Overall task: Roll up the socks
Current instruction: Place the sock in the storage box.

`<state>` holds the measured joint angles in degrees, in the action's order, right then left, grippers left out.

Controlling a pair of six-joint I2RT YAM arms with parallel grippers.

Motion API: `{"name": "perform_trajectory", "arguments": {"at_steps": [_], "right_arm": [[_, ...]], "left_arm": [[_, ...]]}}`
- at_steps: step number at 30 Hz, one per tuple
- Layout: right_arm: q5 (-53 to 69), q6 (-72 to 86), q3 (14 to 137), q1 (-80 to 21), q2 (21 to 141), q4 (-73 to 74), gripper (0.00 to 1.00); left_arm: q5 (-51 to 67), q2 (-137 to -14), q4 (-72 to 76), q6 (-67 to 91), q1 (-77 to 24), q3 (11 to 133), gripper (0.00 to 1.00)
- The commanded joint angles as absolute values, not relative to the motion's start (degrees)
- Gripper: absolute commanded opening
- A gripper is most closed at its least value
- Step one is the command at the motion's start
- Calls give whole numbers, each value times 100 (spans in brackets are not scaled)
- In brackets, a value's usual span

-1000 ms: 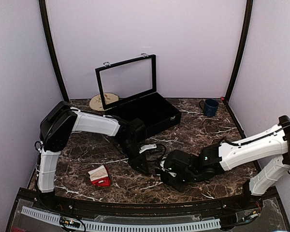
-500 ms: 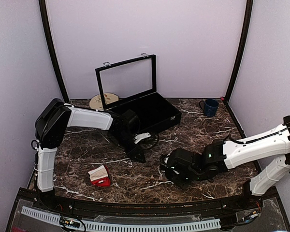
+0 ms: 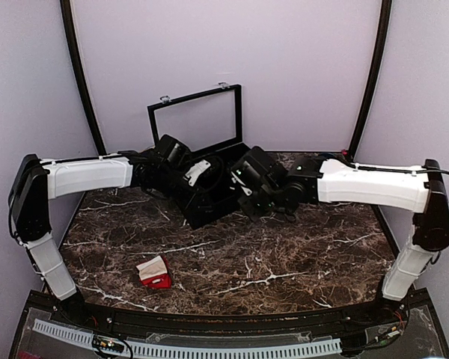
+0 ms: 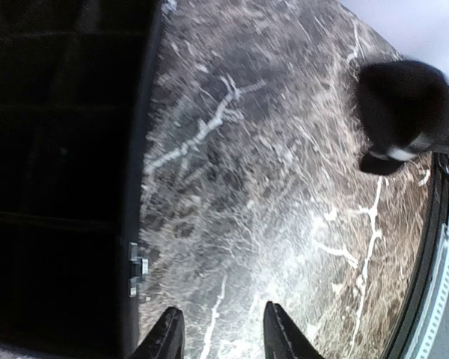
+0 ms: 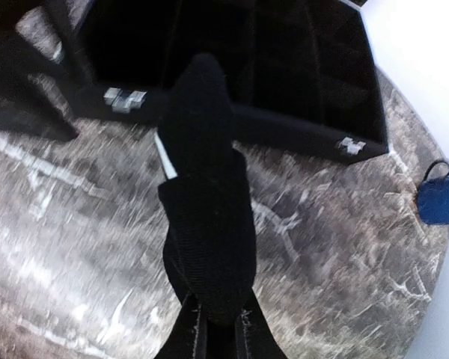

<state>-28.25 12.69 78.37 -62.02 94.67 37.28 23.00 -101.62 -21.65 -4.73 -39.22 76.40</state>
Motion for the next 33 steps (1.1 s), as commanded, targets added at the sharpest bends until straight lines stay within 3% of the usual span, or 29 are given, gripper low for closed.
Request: {"name": "perform_trajectory", "arguments": {"at_steps": [1, 11, 19, 33], "right_arm": [[-3136, 166, 9026, -5779, 10428, 3626, 0], [-3011, -682, 11603, -5429, 12722, 3653, 0], [-2623, -817, 12961, -5262, 13768, 4454, 0], [-1877, -501, 12506, -5109, 13794, 5098, 0]], "left_arm": [[1560, -9659, -1867, 153, -3846, 7370, 40], [594, -9277, -1749, 566, -3724, 7061, 40], [100, -9101, -1749, 574, -3584, 6969, 42], [-131, -9145, -1534, 495, -3353, 7013, 43]]}}
